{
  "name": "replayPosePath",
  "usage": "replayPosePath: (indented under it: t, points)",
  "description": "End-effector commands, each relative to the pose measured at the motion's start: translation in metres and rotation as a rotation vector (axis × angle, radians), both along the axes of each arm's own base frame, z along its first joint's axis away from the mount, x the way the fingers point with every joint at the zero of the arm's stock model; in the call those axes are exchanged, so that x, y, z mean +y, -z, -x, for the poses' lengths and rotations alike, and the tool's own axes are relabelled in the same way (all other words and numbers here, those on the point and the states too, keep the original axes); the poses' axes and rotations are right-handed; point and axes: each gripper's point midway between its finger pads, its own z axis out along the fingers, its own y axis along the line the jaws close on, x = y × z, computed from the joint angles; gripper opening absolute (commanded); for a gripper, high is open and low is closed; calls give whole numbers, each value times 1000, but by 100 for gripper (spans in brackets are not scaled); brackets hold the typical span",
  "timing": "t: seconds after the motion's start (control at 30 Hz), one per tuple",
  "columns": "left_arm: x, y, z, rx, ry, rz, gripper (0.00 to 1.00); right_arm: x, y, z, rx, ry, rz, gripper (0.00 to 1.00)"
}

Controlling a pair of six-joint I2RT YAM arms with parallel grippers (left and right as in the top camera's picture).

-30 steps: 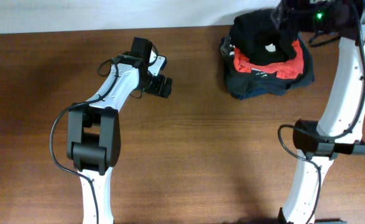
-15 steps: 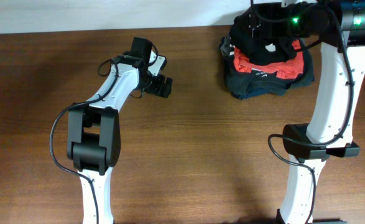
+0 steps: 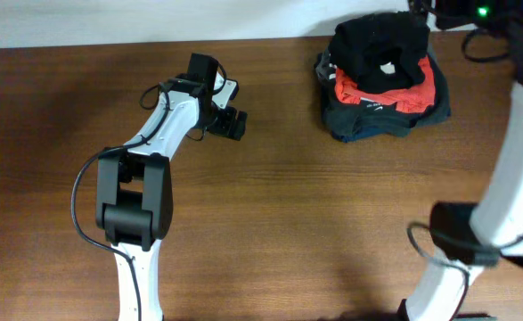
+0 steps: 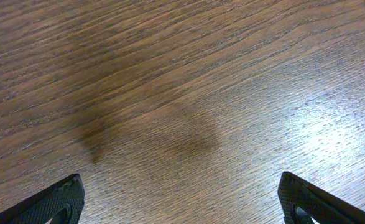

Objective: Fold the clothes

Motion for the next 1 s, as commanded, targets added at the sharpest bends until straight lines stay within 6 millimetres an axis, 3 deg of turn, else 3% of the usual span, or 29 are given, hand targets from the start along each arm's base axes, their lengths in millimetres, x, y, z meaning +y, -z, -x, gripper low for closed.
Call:
replayPosePath:
  t: [0.0, 0.17, 0.33, 0.47, 0.5, 0.6, 0.73, 0.97]
  points:
    - [-1, 7, 2, 17, -9, -3, 99, 1, -19, 25, -68, -20, 96, 99]
    - [-1, 7, 2, 17, -9, -3, 99, 2, -13, 53, -131, -17, 100, 99]
    - [-1, 7, 2, 17, -9, -3, 99, 4, 32, 84, -182, -15, 103, 99]
    - [-1, 7, 2, 17, -9, -3, 99, 6, 87, 112, -209, 0, 64, 99]
    - [-1, 7, 2, 17, -9, -3, 99, 6, 114, 126, -199, 20, 1, 99]
    - [-1, 7, 2, 17, -9, -3, 99, 8, 152, 146, -226, 33, -45, 99]
    - [-1, 7, 2, 17, -9, -3, 99, 9, 201, 166, -238, 35, -52, 99]
    - [-1, 7, 2, 17, -9, -3, 99, -3, 286, 188, -142, 172, -234, 99]
